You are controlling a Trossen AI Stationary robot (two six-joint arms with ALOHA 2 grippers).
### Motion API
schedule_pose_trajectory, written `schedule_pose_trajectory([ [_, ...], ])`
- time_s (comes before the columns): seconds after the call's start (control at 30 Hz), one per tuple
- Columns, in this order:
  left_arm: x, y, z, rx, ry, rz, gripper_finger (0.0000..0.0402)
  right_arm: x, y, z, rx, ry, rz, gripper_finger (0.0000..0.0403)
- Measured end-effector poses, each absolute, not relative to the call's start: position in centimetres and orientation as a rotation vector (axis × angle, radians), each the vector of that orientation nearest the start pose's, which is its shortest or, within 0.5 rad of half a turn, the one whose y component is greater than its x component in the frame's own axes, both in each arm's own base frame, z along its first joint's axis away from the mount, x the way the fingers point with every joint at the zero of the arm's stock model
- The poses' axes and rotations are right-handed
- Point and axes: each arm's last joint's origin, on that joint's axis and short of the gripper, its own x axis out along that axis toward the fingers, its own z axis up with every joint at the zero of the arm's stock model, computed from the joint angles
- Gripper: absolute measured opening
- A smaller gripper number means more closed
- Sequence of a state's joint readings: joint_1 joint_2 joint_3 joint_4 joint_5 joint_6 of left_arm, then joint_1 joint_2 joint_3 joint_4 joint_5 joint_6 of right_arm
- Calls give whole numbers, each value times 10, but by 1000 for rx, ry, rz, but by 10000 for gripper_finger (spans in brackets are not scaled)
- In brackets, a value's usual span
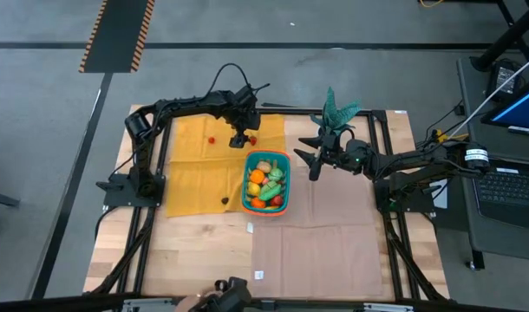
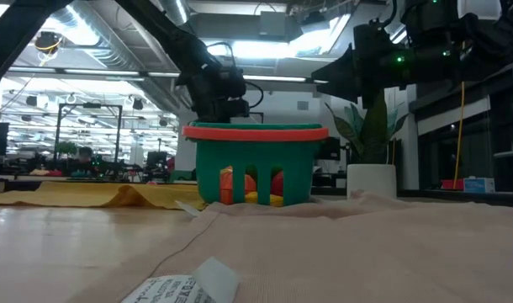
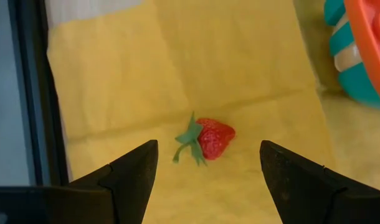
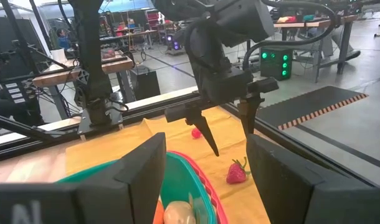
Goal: Pick and placing Produce into tupperware
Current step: Put the strawberry into the basket
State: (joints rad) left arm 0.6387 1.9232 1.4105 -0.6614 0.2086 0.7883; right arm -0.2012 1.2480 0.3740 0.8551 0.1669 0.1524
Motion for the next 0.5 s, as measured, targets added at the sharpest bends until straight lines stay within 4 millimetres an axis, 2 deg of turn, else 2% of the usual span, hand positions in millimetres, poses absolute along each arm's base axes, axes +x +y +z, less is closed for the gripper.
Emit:
schedule_pose_trajectory([
  [0.5,328,223,197,145,1085,17,273,230,-52,203,151,-9,-369,225],
])
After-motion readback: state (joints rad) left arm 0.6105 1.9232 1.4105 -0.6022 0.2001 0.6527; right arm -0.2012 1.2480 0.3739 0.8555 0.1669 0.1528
